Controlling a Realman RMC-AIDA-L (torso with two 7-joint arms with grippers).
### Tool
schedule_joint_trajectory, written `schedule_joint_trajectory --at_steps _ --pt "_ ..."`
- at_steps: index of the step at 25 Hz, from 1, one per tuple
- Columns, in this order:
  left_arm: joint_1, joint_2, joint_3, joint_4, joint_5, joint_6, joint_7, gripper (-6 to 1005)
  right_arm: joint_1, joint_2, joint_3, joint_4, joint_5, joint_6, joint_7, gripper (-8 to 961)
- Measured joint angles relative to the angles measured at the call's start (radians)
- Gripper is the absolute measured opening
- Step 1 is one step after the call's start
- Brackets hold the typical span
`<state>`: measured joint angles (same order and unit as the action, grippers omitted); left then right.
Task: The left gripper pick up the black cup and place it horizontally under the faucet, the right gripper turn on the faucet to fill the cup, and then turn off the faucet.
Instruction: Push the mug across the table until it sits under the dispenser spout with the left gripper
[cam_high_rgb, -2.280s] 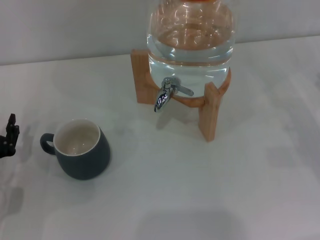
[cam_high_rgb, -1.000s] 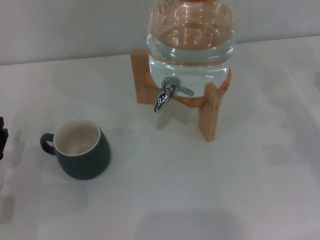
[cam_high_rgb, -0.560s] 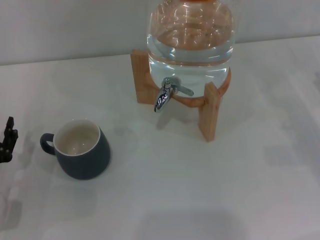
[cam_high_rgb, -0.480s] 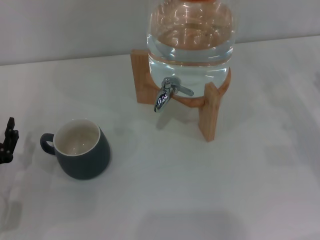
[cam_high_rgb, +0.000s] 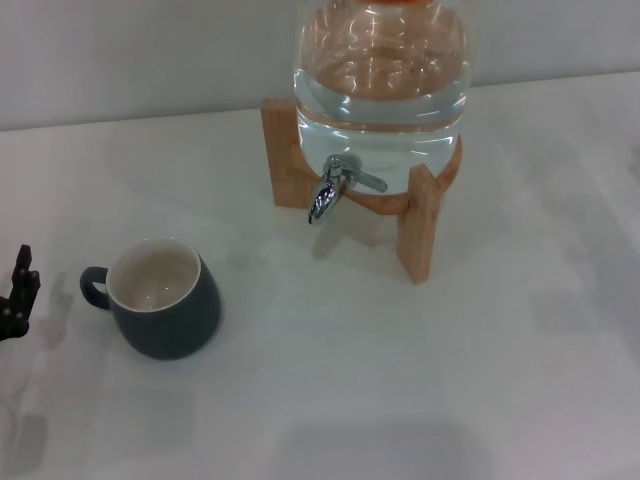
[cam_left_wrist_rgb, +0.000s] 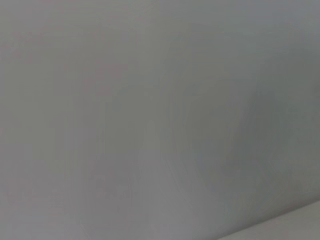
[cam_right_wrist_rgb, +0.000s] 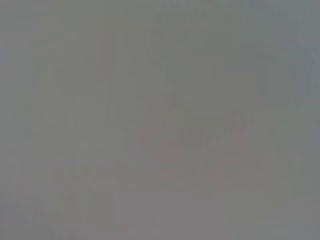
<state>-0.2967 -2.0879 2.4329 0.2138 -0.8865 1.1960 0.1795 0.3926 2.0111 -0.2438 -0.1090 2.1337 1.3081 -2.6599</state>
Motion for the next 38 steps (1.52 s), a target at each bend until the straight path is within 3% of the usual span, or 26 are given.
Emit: schedule_joint_trajectory --at_steps 20,38 --pt "0.052 -0.003 0.060 0.052 0.008 -0.002 0.002 637 -0.002 0.000 0.000 0.000 0.000 -0.001 0.000 854" --pt "0.061 -0.003 0.094 0.067 0.008 -0.008 0.003 636 -0.003 0.000 0.000 0.002 0.000 -0.003 -0.003 855"
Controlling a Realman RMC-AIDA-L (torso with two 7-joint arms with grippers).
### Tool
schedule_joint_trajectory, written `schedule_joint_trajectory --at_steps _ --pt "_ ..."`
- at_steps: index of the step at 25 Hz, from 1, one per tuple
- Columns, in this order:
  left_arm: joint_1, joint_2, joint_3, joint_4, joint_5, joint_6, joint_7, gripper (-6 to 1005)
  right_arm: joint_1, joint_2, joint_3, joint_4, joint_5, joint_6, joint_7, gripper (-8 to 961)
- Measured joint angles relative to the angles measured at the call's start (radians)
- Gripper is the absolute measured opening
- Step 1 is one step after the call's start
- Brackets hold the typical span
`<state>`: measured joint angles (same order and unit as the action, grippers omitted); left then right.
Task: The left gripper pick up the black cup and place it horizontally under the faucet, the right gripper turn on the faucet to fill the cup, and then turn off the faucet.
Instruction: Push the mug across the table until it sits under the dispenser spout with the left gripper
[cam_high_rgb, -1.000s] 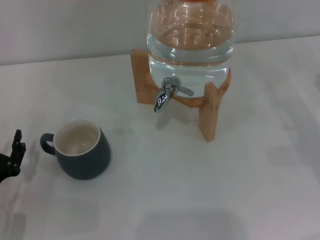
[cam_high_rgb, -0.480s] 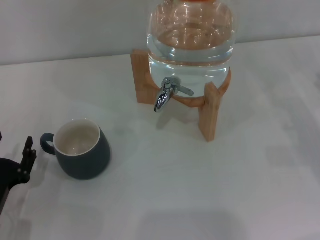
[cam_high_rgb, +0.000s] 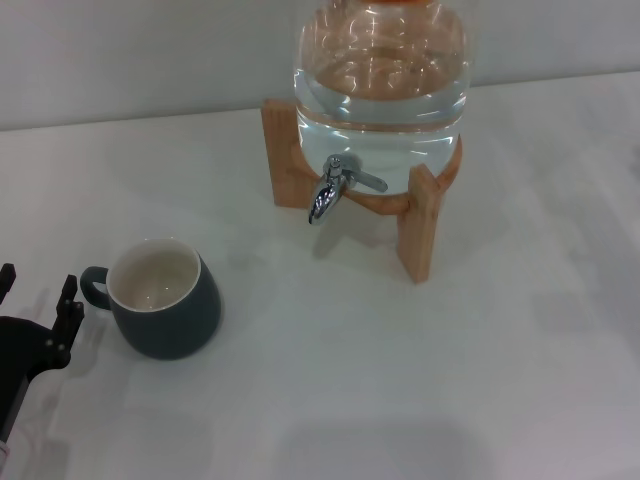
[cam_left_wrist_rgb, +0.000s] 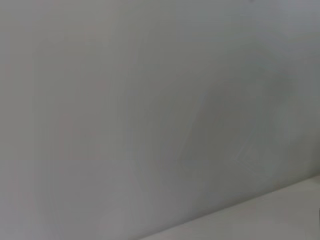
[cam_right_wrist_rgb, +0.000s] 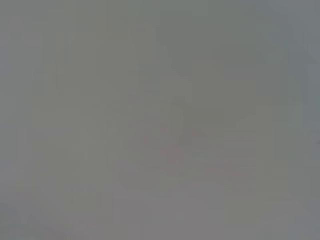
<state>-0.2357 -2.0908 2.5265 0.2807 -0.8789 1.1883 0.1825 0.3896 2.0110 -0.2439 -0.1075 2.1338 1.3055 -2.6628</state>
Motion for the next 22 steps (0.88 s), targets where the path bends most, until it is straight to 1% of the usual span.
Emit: schedule_joint_trajectory --at_steps 7,13,22 --pt "0.001 0.000 0.019 0.002 0.000 -0.004 0.006 636 0.000 0.000 0.000 -0.001 0.000 0.000 0.000 855" --pt "0.019 0.001 0.026 0.043 0.000 -0.003 0.086 636 -0.004 0.000 0.003 -0.005 0.000 0.000 0.000 855" --pt "0.028 0.002 0.040 0.042 0.000 -0.004 0.086 636 -0.007 0.000 0.005 -0.006 0.000 0.000 0.000 855"
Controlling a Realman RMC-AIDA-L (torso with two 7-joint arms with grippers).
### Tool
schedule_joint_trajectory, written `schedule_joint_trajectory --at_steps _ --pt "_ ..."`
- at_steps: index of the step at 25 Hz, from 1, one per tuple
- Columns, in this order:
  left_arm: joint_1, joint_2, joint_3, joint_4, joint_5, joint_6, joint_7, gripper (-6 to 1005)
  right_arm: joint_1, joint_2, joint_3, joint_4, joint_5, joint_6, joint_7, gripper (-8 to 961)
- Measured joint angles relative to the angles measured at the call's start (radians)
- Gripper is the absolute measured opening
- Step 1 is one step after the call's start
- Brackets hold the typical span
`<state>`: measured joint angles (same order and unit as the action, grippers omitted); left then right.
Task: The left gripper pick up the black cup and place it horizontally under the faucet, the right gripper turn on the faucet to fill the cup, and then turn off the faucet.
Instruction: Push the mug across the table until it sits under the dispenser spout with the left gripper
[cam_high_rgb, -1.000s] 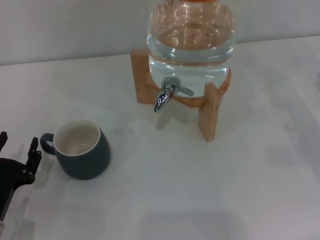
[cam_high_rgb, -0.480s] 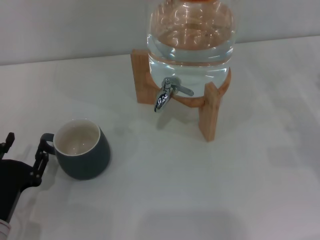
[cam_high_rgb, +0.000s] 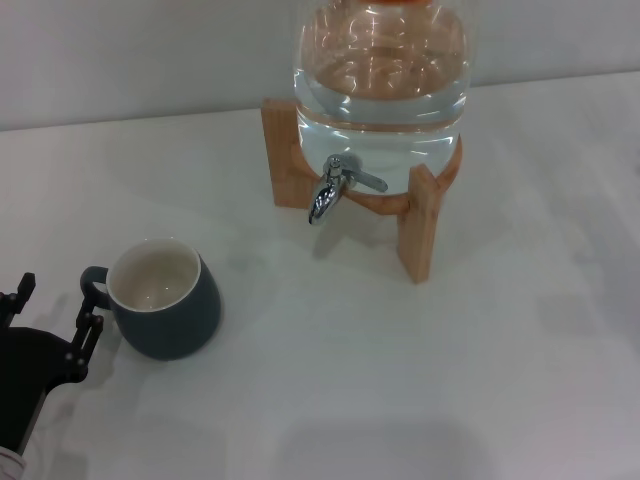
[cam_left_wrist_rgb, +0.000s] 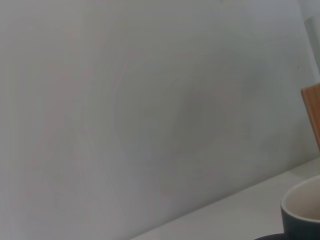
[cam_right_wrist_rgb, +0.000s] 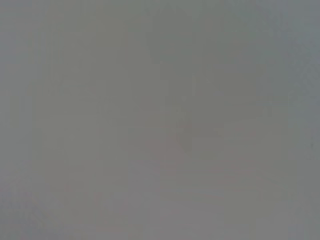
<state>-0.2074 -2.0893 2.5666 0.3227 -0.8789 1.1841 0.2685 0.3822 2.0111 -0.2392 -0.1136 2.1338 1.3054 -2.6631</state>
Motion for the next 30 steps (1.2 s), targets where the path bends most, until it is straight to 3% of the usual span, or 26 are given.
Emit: schedule_joint_trajectory --at_steps 30 --pt "-0.011 0.005 0.008 -0.014 0.001 -0.008 -0.008 635 -0.003 0.000 0.004 0.001 0.003 0.002 -0.005 855"
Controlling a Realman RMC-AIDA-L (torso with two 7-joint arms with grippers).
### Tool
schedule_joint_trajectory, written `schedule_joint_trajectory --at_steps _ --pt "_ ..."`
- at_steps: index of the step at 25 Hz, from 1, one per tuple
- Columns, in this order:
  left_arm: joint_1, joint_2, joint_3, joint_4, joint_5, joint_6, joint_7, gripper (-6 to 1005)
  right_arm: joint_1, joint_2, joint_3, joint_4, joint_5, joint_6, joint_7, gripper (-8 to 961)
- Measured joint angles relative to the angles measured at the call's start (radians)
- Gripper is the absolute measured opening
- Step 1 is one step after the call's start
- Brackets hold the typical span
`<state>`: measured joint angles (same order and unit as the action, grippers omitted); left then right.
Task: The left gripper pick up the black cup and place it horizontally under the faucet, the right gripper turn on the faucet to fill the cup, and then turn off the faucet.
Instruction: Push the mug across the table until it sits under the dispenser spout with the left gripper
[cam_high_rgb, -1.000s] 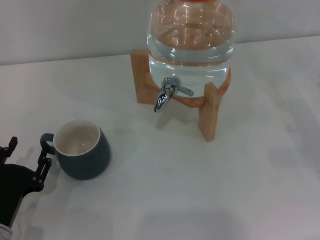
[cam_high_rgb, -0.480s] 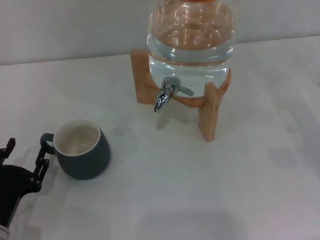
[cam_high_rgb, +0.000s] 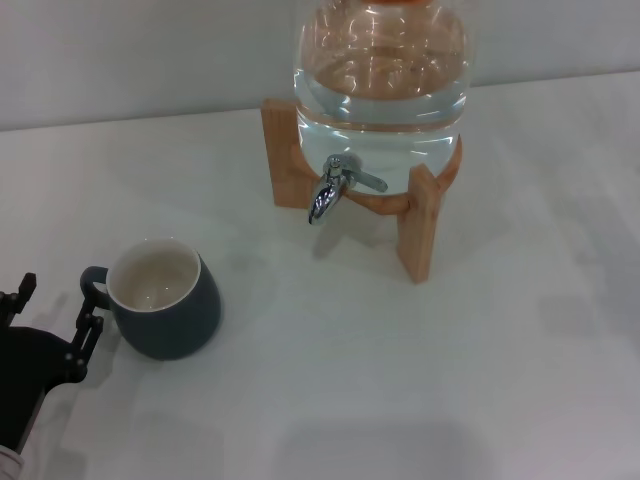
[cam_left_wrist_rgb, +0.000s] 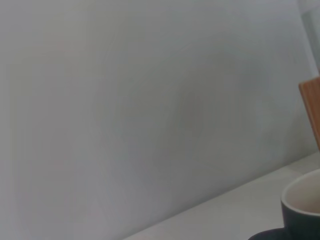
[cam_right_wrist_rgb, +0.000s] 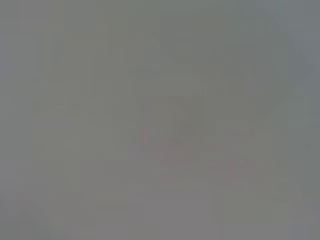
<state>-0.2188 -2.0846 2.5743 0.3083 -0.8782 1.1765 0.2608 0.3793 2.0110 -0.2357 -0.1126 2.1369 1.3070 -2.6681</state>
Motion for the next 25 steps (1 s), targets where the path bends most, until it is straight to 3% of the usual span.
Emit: schedule_joint_trajectory --at_steps 25 --pt "-0.036 0.001 0.001 -0.031 -0.001 -0.002 -0.010 634 0.000 0.000 0.001 -0.004 0.004 -0.001 -0.009 854"
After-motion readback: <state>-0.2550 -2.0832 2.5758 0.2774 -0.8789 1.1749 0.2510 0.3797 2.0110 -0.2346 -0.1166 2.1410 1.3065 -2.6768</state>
